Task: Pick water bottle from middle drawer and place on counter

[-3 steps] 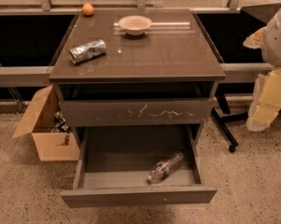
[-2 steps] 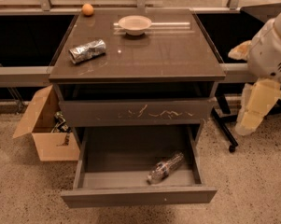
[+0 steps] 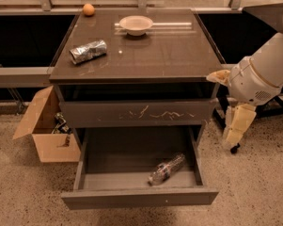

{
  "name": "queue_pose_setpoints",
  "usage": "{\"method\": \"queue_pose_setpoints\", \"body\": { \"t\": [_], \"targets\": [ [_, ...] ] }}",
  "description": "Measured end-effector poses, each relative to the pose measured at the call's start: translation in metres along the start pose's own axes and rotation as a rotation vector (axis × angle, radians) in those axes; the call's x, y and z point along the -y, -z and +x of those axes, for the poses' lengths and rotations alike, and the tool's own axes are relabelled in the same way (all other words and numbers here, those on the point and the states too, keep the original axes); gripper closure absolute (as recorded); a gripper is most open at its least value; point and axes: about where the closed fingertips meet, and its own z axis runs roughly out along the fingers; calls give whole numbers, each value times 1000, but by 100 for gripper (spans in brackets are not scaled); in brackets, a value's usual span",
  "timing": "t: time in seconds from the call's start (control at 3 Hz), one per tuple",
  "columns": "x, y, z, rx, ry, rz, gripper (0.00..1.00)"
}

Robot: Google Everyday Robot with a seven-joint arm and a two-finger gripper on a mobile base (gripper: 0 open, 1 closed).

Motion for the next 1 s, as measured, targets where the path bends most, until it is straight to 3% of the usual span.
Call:
{"method": "queue_pose_setpoints", "body": {
  "t": [0.33,0.67,1.0],
  "targets": [
    [0,0,0,0,0,0,0],
    [-5,-17,4,20,21,-37,0],
    [-19,-65,19,56,58,-119,0]
  ]
}}
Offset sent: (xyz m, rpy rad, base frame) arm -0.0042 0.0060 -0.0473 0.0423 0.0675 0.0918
